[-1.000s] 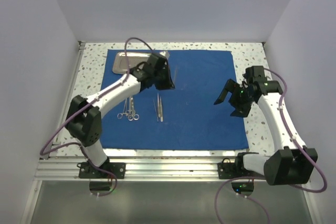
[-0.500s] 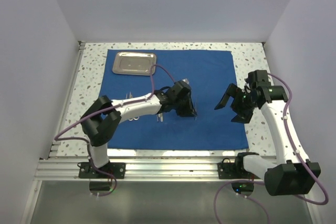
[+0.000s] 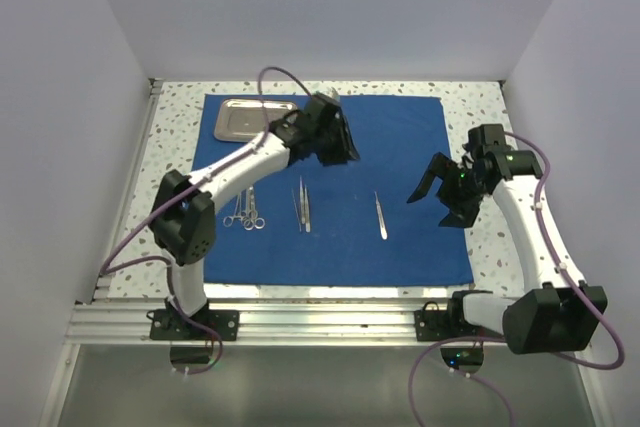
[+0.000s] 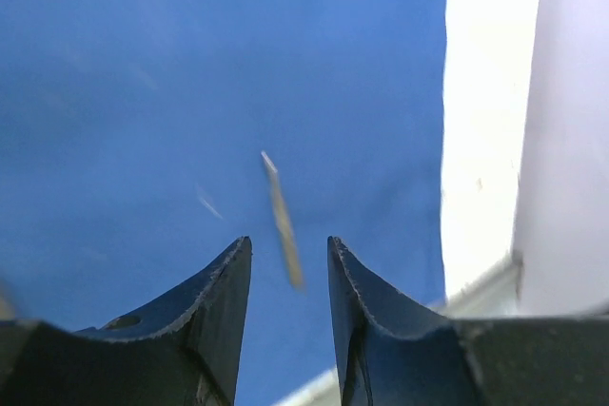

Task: Open and lay out the surgical kit
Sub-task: Place the medical item in the surgical kit, then pick up the medical item from the container.

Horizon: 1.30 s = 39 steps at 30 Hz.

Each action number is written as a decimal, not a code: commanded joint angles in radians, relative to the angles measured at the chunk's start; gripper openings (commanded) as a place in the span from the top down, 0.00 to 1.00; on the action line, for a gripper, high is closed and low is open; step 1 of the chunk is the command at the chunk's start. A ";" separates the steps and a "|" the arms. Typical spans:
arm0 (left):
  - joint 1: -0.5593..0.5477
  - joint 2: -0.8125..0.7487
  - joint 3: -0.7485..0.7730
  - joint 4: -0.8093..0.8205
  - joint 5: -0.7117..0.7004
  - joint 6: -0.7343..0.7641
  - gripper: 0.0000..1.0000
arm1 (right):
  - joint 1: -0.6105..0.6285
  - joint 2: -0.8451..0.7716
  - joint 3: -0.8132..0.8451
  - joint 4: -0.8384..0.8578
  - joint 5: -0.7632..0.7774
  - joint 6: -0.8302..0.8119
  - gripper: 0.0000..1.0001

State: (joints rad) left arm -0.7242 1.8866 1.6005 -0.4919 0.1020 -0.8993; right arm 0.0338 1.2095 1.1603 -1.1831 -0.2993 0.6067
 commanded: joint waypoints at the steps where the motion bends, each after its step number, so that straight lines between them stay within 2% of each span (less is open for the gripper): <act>1: 0.171 -0.043 0.096 -0.082 -0.149 0.232 0.59 | 0.005 0.025 0.079 0.007 0.008 -0.007 0.02; 2: 0.196 -0.028 0.116 -0.086 -0.171 0.297 0.59 | 0.006 0.034 0.087 0.007 0.009 -0.012 0.02; 8: 0.316 0.222 0.352 -0.140 -0.300 0.466 0.60 | 0.005 0.090 0.121 0.014 0.015 -0.015 0.02; 11: 0.332 0.395 0.484 -0.152 -0.354 0.516 0.60 | 0.005 0.110 0.128 0.016 0.032 -0.018 0.02; 15: 0.359 0.520 0.622 -0.160 -0.363 0.524 0.61 | 0.002 0.136 0.162 -0.012 0.086 -0.042 0.02; 19: 0.388 0.571 0.653 -0.137 -0.367 0.520 0.60 | -0.006 0.168 0.225 -0.049 0.138 -0.068 0.02; 28: 0.413 0.594 0.651 -0.117 -0.387 0.540 0.60 | -0.012 0.211 0.228 -0.055 0.150 -0.065 0.03; 39: 0.419 0.597 0.578 -0.066 -0.249 0.534 0.64 | -0.014 0.255 0.240 -0.038 0.140 -0.070 0.03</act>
State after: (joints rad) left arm -0.3107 2.4893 2.1952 -0.6109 -0.2070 -0.3782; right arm 0.0250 1.4590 1.3598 -1.2118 -0.1658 0.5560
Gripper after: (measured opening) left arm 0.367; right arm 0.977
